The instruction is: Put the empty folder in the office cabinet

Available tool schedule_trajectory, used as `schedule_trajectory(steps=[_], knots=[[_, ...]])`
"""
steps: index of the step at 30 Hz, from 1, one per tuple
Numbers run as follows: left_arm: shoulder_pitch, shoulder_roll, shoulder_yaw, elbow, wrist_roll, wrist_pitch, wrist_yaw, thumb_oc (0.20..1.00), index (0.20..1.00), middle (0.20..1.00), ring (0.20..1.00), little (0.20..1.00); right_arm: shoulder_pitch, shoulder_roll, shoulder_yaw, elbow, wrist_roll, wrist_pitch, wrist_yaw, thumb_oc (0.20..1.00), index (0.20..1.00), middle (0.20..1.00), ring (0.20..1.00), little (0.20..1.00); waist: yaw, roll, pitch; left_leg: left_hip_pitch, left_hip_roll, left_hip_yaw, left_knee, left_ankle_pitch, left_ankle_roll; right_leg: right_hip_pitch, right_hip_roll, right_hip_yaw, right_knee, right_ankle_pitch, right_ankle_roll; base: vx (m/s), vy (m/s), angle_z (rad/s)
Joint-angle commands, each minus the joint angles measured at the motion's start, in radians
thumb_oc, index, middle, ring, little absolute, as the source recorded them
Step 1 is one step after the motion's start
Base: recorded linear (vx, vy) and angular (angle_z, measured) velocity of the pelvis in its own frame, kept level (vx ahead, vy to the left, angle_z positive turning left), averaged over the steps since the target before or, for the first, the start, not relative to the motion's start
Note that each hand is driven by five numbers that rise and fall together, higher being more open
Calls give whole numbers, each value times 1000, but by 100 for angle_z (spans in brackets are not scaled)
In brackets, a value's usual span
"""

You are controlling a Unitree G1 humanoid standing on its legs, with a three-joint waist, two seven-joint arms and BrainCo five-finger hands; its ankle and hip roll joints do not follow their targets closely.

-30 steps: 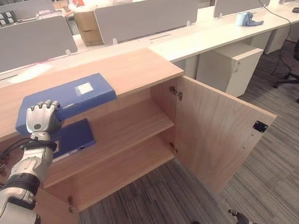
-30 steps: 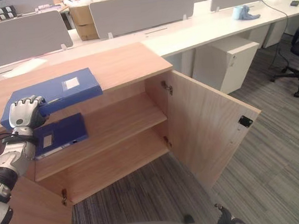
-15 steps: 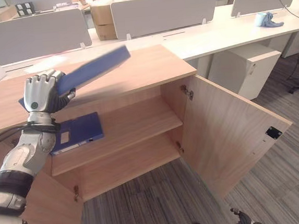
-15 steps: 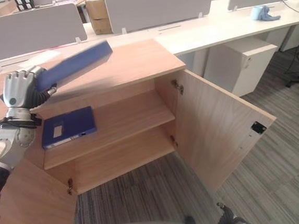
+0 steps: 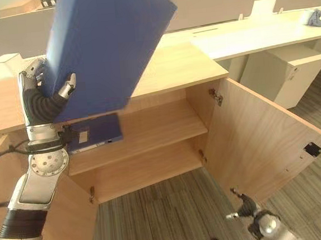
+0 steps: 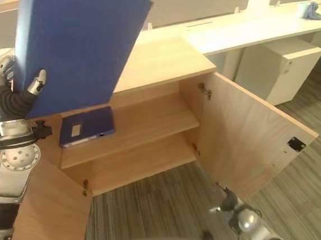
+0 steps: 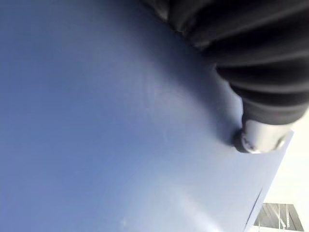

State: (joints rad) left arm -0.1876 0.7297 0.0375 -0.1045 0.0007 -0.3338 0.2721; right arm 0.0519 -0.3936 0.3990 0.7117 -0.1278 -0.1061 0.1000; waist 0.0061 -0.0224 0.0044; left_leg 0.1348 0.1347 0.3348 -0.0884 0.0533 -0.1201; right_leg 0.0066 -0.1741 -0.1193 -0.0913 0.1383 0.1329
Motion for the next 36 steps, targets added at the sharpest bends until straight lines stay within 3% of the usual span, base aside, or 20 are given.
schedule_trajectory(steps=[1, 2, 4, 5, 7, 10, 15, 26, 36], knots=[[-78, 20, 39, 32, -217, -68, -69, 200, 200, 200, 200, 200, -40, -63, 3, -38, 96, -47, 15, 1000, 1000, 1000, 1000, 1000, -9, 7, -6, 16, 19, -84, 1, -85, -8, 35, -66, 6, 4, -21, 72, -26, 4, 3], [-28, -7, 47, 7, -312, -72, -129, 200, 200, 200, 200, 200, -44, -80, -8, -128, 130, -57, 29, 1000, 1000, 1000, 1000, 1000, -5, 6, -3, 14, 18, -88, 1, -83, -7, 35, -67, 5, 4, -21, 71, 0, 0, 0], [-28, -7, 47, 7, -312, -72, -129, 200, 200, 200, 200, 200, -44, -80, -8, -128, 130, -57, 29, 1000, 1000, 1000, 1000, 1000, -5, 6, -3, 14, 18, -88, 1, -83, -7, 35, -67, 5, 4, -21, 71, 0, 0, 0], [49, -61, 45, -15, -438, -67, -204, 200, 200, 200, 200, 200, -58, -103, -21, -271, 175, -74, 43, 1000, 1000, 1000, 1000, 1000, 2, 2, 0, 13, 18, -90, 1, -82, -4, 36, -66, 5, 5, -21, 68, 0, 0, 0], [49, -61, 45, -15, -438, -67, -204, 200, 200, 200, 200, 200, -58, -103, -21, -271, 175, -74, 43, 1000, 1000, 1000, 1000, 1000, 2, 2, 0, 13, 18, -90, 1, -82, -4, 36, -66, 5, 5, -21, 68, 0, 0, 0], [182, -170, 36, -11, -598, -35, -310, 200, 200, 200, 200, 200, -116, -122, -39, -461, 286, -93, 63, 1000, 1000, 1000, 1000, 1000, 19, -6, 7, 11, 19, -92, 1, -78, 2, 37, -68, 3, 5, -19, 64, -18, 6, 0], [239, -246, -4, 19, -690, -15, -389, 200, 200, 200, 200, 200, -182, -109, -34, -567, 430, -103, 79, 1000, 1000, 1000, 1000, 1000, 37, -14, 10, 8, 17, -97, 1, -75, 7, 41, -71, -4, 6, -20, 61, -24, 5, 7], [226, -283, -63, 36, -749, 4, -445, 200, 200, 200, 200, 200, -342, -61, 16, -600, 583, -84, 70, 1000, 1000, 1000, 1000, 1000, 62, -30, 9, 0, 15, -107, 1, -69, 10, 43, -76, -18, 7, -19, 58, -11, -1, 3], [207, -238, -138, 14, -769, 28, -497, 200, 200, 200, 200, 200, -578, -60, 87, -537, 758, -43, 63, 1000, 1000, 1000, 1000, 1000, 86, -48, 6, -1, 17, -102, 1, -67, 9, 41, -76, -18, 7, -10, 56, -7, -2, 2]])
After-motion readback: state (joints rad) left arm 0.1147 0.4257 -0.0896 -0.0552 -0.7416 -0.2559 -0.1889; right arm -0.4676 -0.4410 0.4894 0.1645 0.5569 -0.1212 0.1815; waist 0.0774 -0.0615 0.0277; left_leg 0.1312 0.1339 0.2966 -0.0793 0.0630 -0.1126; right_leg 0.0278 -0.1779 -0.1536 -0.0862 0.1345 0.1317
